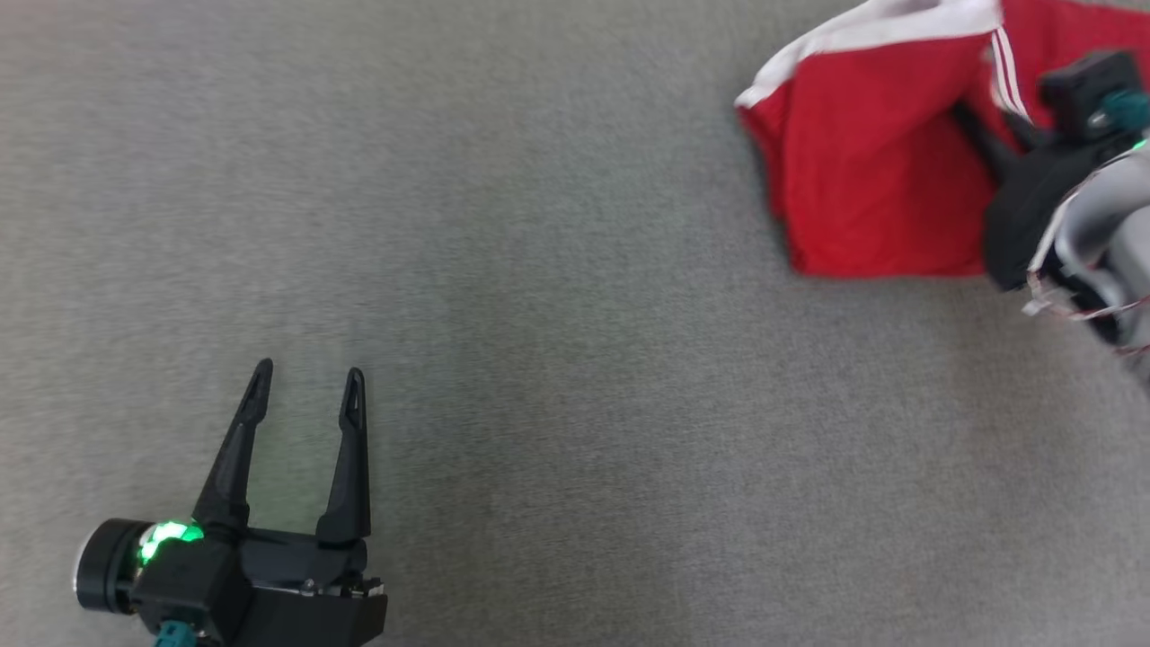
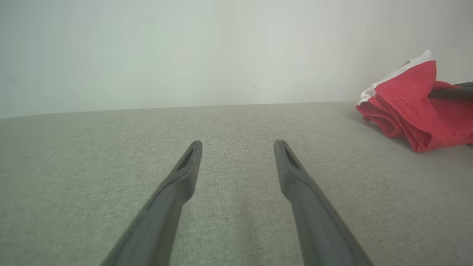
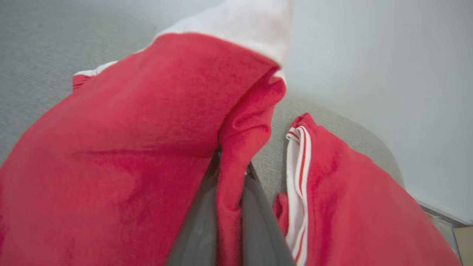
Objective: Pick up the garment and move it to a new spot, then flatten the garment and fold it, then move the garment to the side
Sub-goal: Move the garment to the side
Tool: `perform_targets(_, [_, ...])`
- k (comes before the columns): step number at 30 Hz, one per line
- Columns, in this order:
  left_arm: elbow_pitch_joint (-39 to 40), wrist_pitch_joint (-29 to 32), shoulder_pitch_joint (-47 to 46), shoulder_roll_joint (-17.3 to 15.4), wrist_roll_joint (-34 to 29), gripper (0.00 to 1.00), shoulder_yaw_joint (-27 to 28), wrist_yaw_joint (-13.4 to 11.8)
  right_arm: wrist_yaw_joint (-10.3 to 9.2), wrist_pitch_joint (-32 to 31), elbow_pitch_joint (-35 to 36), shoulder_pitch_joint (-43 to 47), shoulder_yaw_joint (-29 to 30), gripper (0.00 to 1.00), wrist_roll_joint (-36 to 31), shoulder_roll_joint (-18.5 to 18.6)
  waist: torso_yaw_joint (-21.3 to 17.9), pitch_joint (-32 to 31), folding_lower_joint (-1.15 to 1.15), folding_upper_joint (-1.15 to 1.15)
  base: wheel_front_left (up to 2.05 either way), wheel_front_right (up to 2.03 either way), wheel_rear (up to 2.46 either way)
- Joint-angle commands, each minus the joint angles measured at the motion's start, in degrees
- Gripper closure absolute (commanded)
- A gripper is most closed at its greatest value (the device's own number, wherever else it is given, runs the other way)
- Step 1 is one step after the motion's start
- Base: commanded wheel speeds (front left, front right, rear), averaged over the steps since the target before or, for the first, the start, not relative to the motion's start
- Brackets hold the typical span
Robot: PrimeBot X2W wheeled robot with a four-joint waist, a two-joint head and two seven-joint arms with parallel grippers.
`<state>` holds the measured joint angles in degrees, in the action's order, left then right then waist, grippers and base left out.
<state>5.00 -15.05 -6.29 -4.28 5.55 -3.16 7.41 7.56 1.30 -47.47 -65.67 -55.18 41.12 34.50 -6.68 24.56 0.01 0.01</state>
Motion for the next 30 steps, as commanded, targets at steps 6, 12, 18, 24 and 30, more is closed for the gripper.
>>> perform_targets(6, [4.45,-0.15,-0.92,-1.14,-1.24,0.0,0.01,0.05,-0.16,0.66,-2.69,-3.65,0.01,1.0,2.51,4.82,-5.67,6.51,-0.01,-0.01,0.0,0.0,0.0])
perform_targets(12, [7.92,-0.16,0.33,-2.16,-1.69,0.0,0.79,0.05,-0.16,1.08,-6.65,-6.34,0.03,1.0,3.74,8.16,-6.97,7.95,-0.01,-0.01,0.0,0.0,0.0])
perform_targets(18, [10.0,-0.16,0.81,-2.91,-1.96,0.0,1.17,0.05,-0.17,1.95,-10.14,-10.24,-1.5,1.0,1.99,9.27,-7.67,9.31,-0.01,-0.01,0.0,0.0,0.0])
perform_targets(24, [10.22,-0.16,0.28,-3.22,-2.19,0.0,0.61,0.06,-0.17,3.07,-14.54,-13.63,-1.89,1.0,1.17,7.16,-7.45,10.28,-0.01,-0.01,0.0,0.0,0.0])
perform_targets(30, [9.68,-0.16,0.05,-3.07,-1.92,0.0,0.59,0.0,-0.16,4.47,-19.58,-14.89,-1.65,0.0,0.25,6.0,-6.32,10.24,-0.01,-0.01,0.0,0.0,0.0])
